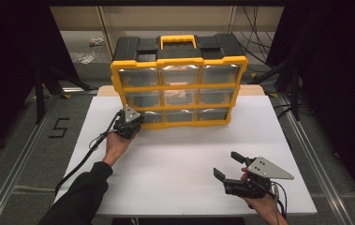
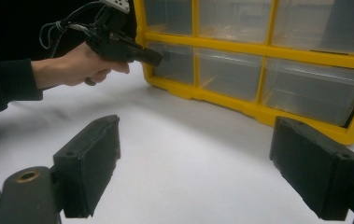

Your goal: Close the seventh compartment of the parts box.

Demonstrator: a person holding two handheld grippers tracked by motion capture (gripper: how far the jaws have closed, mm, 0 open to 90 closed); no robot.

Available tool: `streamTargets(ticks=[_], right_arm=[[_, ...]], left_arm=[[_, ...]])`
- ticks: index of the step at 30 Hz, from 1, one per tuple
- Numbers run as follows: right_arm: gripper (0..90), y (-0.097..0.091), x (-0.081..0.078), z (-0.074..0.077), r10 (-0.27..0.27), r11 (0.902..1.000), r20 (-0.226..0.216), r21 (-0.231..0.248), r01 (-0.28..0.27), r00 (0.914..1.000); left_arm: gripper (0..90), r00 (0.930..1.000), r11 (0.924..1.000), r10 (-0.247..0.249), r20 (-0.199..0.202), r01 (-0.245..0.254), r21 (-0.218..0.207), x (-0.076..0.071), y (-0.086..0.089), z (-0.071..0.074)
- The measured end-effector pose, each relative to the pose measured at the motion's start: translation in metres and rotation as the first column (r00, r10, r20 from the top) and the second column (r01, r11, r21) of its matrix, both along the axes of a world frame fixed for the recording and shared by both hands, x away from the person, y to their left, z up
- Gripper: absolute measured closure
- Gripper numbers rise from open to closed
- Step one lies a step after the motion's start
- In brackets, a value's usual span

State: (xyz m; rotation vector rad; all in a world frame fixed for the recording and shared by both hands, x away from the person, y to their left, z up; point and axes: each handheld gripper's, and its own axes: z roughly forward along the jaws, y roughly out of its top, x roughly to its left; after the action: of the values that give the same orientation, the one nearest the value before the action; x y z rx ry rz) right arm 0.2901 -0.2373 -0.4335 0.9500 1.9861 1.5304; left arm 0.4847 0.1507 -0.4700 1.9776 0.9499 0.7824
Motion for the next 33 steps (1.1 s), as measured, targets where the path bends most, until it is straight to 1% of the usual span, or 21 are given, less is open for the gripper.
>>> streamTargets(ticks=[1, 3, 4, 5, 7, 9, 13, 17, 19, 23, 26, 28, 31, 33], right_arm=[[17.1, 0.0, 0.0, 0.0, -0.001, 1.0, -0.001, -0.001, 0.001, 1.0], [17.1, 0.0, 0.0, 0.0, -0.001, 1.0, -0.001, -0.001, 0.001, 1.0], [17.1, 0.0, 0.0, 0.0, -0.001, 1.0, -0.001, 0.0, 0.001, 1.0], [17.1, 0.0, 0.0, 0.0, -0.001, 1.0, -0.001, 0.0, 0.001, 1.0], [17.1, 0.0, 0.0, 0.0, 0.001, 1.0, 0.001, 0.001, -0.001, 1.0], [17.1, 0.0, 0.0, 0.0, 0.001, 1.0, 0.002, 0.0, -0.001, 1.0], [17.1, 0.0, 0.0, 0.0, 0.0, 1.0, 0.0, 0.0, 0.0, 1.0], [17.1, 0.0, 0.0, 0.0, 0.001, 1.0, 0.002, 0.0, -0.001, 1.0], [17.1, 0.0, 0.0, 0.0, 0.001, 1.0, 0.002, -0.001, -0.001, 1.0], [17.1, 0.0, 0.0, 0.0, 0.002, 1.0, 0.002, 0.0, -0.002, 1.0], [17.1, 0.0, 0.0, 0.0, 0.002, 1.0, 0.002, 0.0, -0.002, 1.0], [17.1, 0.0, 0.0, 0.0, 0.003, 1.0, 0.002, 0.0, -0.003, 1.0], [17.1, 0.0, 0.0, 0.0, 0.003, 1.0, 0.001, -0.001, -0.003, 1.0], [17.1, 0.0, 0.0, 0.0, 0.003, 1.0, 0.002, -0.001, -0.003, 1.0]], left_arm=[[86.4, 1.0, 1.0, -0.007, -0.001, 0.007, 0.007, -0.001, 0.0, 0.0], [83.4, 0.9998, 0.9998, -0.016, -0.012, 0.016, -0.011, -0.003, -0.001, 0.0], [81.6, 0.9996, 0.9997, -0.02, -0.02, 0.02, -0.013, -0.003, -0.001, 0.001], [80.7, 0.9993, 0.9996, -0.03, -0.023, 0.03, -0.005, -0.003, -0.001, 0.001], [77.0, 0.9989, 0.9991, -0.04, -0.023, 0.04, -0.017, -0.006, -0.002, 0.0], [69.2, 0.9984, 0.9985, -0.052, -0.022, 0.052, -0.019, -0.008, -0.002, 0.001], [54.6, 0.9961, 0.9961, -0.081, -0.035, 0.08, -0.038, -0.012, -0.003, 0.002], [42.6, 0.9934, 0.9923, -0.103, -0.05, 0.099, -0.073, -0.015, -0.004, 0.003], [37.2, 0.9923, 0.9887, -0.116, -0.045, 0.111, -0.101, -0.016, -0.004, 0.004], [31.7, 0.9907, 0.9799, -0.132, -0.035, 0.125, -0.155, -0.019, -0.003, 0.007], [29.8, 0.9903, 0.9758, -0.136, -0.031, 0.128, -0.177, -0.022, -0.002, 0.01], [28.6, 0.99, 0.9738, -0.138, -0.027, 0.131, -0.186, -0.024, -0.003, 0.011], [27.6, 0.9894, 0.9725, -0.144, -0.019, 0.138, -0.188, -0.028, -0.004, 0.013], [26.6, 0.988, 0.969, -0.153, -0.019, 0.146, -0.199, -0.03, -0.004, 0.014]])
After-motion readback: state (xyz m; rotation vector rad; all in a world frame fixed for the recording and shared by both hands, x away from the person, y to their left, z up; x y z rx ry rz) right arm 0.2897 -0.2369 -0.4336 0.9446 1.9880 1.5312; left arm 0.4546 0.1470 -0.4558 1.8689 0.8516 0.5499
